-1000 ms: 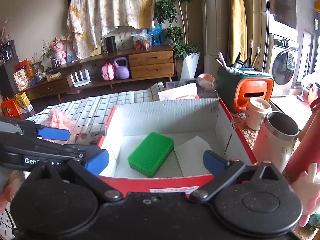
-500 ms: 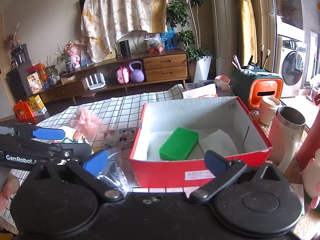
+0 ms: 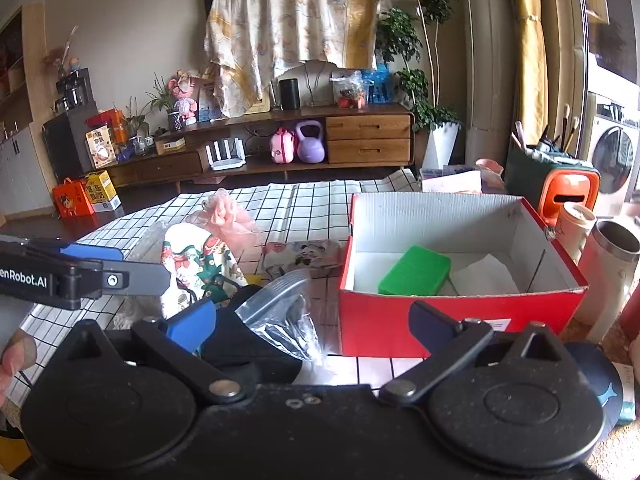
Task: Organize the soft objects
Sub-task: 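Withdraw both grippers from the red box back toward the table items, then grasp the Christmas apron with the left gripper while the right gripper grasps the plastic bag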
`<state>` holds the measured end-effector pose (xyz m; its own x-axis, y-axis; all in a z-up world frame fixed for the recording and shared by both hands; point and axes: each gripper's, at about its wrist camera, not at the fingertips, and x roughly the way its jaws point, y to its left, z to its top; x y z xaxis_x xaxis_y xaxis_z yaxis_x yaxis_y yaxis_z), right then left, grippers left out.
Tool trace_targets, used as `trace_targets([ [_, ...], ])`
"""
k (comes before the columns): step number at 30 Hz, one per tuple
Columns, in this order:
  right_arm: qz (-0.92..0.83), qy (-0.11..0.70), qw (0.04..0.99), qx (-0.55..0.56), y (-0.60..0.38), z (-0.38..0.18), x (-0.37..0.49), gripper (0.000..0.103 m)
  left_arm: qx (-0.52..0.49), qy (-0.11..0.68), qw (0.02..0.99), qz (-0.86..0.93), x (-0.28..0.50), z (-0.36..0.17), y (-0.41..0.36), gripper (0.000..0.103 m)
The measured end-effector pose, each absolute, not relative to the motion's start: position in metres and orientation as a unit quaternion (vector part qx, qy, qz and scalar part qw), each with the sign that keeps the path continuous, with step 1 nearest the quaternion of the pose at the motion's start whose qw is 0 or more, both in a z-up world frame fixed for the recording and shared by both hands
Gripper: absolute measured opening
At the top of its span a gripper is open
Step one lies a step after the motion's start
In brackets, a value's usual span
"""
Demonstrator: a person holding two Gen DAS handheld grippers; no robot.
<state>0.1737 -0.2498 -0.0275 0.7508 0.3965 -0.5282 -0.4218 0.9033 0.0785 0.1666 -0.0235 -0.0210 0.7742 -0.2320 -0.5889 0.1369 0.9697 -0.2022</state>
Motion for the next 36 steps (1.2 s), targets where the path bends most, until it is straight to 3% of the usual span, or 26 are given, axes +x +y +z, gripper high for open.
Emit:
trace_targets([
  [14,0.243,0.307,0.920,-0.038,-0.225,-0.066,0.158,0.103,-0.077,0.315,0.946,-0.025,0.152,-0.060,0.016,0.103],
  [18,0.214,0.318,0.922,-0.058,-0.219,-0.079,0.159,0.092,-0.072,0.313,0.947,-0.007,0.153,-0.071,0.020,0.103],
  [36,0.188,0.387,0.902,-0.033,-0.225,-0.130,0.207,0.066,-0.060,0.339,0.939,0.029,0.191,-0.115,0.025,0.099],
])
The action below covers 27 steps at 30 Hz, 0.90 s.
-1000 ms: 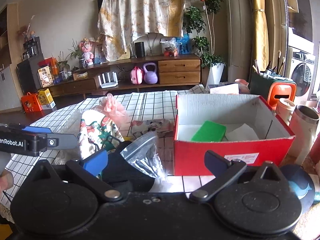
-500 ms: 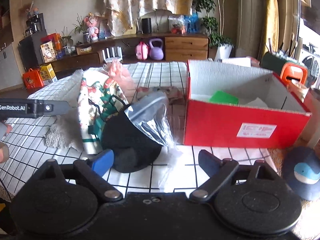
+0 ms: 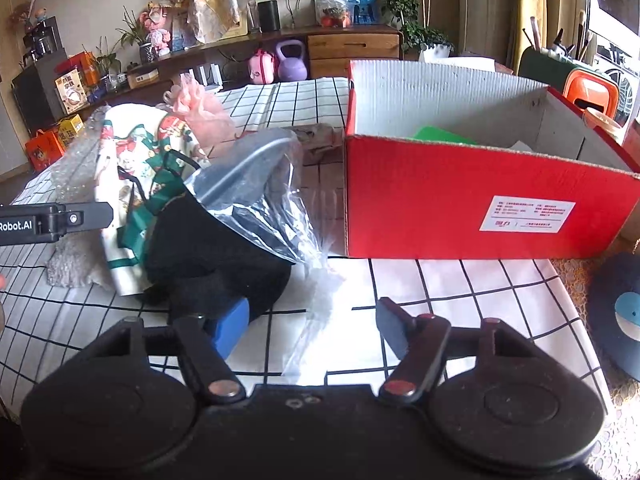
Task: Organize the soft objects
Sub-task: 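Grasp the Christmas apron with the left gripper while the right gripper grasps the plastic bag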
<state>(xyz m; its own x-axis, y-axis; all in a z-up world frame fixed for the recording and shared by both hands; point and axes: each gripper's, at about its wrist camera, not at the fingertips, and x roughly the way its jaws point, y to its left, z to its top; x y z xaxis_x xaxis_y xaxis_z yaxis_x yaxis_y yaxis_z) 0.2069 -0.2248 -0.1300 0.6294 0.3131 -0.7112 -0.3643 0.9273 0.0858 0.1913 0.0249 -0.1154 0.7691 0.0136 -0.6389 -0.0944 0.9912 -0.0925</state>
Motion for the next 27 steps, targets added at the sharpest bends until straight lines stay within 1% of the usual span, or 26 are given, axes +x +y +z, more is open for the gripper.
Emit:
trace_targets([
  [1,0.188,0.391,0.901,-0.030,-0.225,-0.132,0.210,0.061,-0.063,0.340,0.938,0.026,0.193,-0.117,0.025,0.095],
  [2,0.189,0.393,0.899,-0.028,-0.225,-0.134,0.212,0.059,-0.064,0.341,0.937,0.024,0.195,-0.117,0.025,0.092],
  [3,0.189,0.395,0.899,-0.026,-0.225,-0.135,0.213,0.057,-0.064,0.343,0.937,0.024,0.197,-0.118,0.024,0.087],
  [5,0.192,0.395,0.898,-0.025,-0.226,-0.137,0.216,0.056,-0.064,0.346,0.936,0.023,0.200,-0.120,0.023,0.083],
  [7,0.193,0.397,0.897,-0.024,-0.226,-0.139,0.219,0.050,-0.070,0.350,0.934,0.021,0.204,-0.122,0.023,0.074],
  [10,0.194,0.402,0.895,-0.016,-0.227,-0.141,0.222,0.049,-0.078,0.357,0.931,0.020,0.211,-0.124,0.023,0.063],
  [12,0.190,0.406,0.894,-0.012,-0.228,-0.144,0.224,0.046,-0.078,0.362,0.929,0.021,0.215,-0.126,0.022,0.062],
  [15,0.180,0.413,0.893,-0.010,-0.231,-0.148,0.228,0.044,-0.075,0.372,0.925,0.024,0.220,-0.128,0.021,0.048],
  [16,0.178,0.414,0.893,-0.010,-0.231,-0.149,0.229,0.041,-0.078,0.374,0.924,0.023,0.221,-0.129,0.021,0.045],
  [20,0.174,0.412,0.894,-0.014,-0.234,-0.150,0.229,0.038,-0.081,0.372,0.925,0.016,0.221,-0.129,0.021,0.037],
  [21,0.174,0.411,0.895,-0.016,-0.233,-0.150,0.229,0.036,-0.079,0.371,0.925,0.013,0.221,-0.129,0.020,0.033],
  [23,0.172,0.409,0.896,-0.021,-0.230,-0.150,0.229,0.033,-0.074,0.367,0.927,0.011,0.221,-0.128,0.017,0.030],
  [25,0.170,0.407,0.897,-0.029,-0.229,-0.150,0.228,0.030,-0.066,0.364,0.929,0.007,0.220,-0.126,0.014,0.020],
  [27,0.169,0.406,0.898,-0.032,-0.226,-0.149,0.230,0.029,-0.056,0.360,0.931,0.005,0.219,-0.124,0.011,0.020],
])
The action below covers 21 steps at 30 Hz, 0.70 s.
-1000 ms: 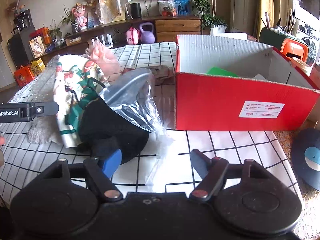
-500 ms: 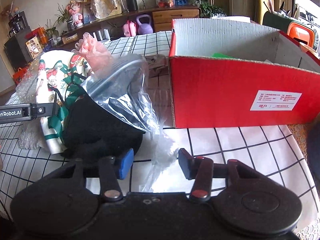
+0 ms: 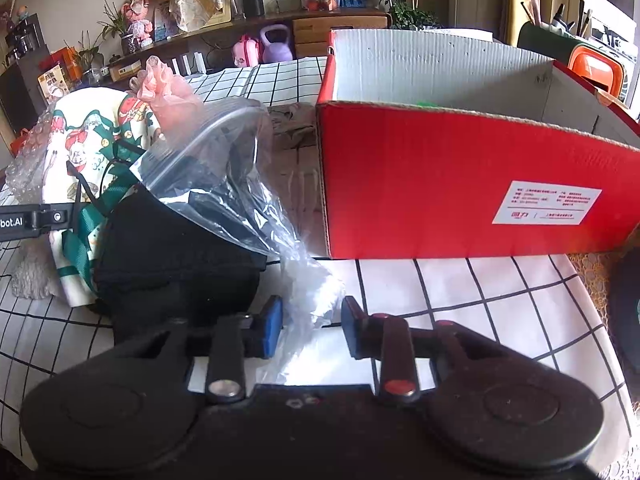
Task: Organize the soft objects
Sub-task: 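Grasp the Christmas apron with the left gripper while the right gripper grasps the plastic bag, then lift the apron and the plastic bag and carry them over the red box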
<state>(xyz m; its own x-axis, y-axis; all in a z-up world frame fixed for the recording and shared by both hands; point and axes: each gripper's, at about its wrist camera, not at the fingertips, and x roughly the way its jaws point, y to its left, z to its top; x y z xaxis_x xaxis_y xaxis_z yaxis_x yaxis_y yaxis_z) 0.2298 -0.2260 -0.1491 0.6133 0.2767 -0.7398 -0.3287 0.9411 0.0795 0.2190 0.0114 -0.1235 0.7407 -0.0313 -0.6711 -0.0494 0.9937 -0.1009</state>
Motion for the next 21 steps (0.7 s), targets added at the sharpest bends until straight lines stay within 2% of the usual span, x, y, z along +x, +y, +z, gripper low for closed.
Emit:
trace_targets([
  [7,0.170,0.395,0.902,-0.033,-0.228,-0.143,0.222,0.025,-0.034,0.346,0.938,-0.006,0.213,-0.116,0.005,0.015],
  [21,0.184,0.361,0.914,-0.003,-0.241,-0.109,0.194,0.023,-0.020,0.306,0.952,0.001,0.193,-0.084,0.004,0.009],
])
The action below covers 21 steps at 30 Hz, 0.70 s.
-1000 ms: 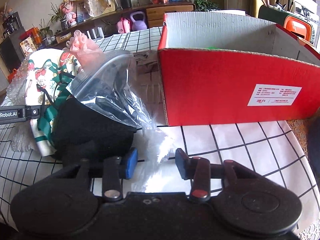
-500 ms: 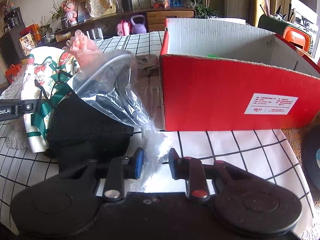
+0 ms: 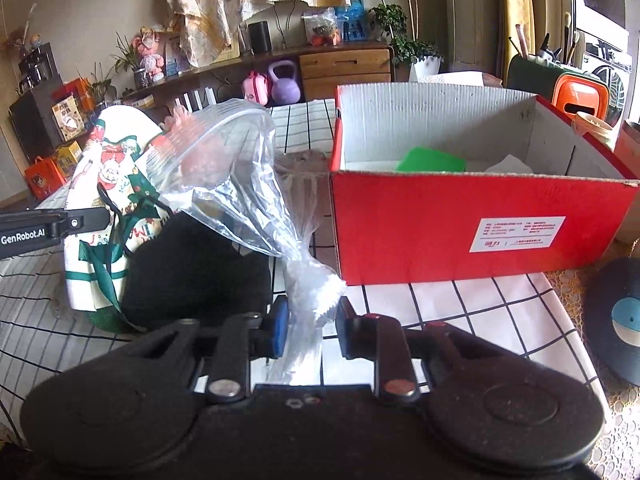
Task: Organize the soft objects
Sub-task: 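Lift the apron and the plastic bag and carry them over the red box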
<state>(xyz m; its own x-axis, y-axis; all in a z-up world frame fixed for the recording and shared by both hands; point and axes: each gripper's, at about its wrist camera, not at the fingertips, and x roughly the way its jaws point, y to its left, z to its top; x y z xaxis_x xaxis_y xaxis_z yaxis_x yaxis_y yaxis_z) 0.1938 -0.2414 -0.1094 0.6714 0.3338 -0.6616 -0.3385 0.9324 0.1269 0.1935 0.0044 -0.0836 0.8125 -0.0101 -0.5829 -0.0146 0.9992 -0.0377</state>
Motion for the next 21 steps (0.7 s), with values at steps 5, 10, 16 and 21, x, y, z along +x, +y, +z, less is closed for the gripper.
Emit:
trace_targets([
  [5,0.189,0.354,0.916,0.007,-0.246,-0.099,0.189,0.023,-0.016,0.291,0.957,0.005,0.185,-0.068,0.004,0.008],
  [10,0.191,0.346,0.918,0.016,-0.251,-0.090,0.184,0.023,-0.029,0.274,0.961,0.004,0.179,-0.053,0.009,0.008],
  [16,0.192,0.344,0.919,0.025,-0.260,-0.082,0.180,0.023,-0.038,0.253,0.967,0.001,0.169,-0.035,0.010,0.008],
  [21,0.191,0.338,0.921,0.027,-0.265,-0.070,0.177,0.023,-0.061,0.234,0.970,-0.007,0.163,-0.013,0.013,0.008],
])
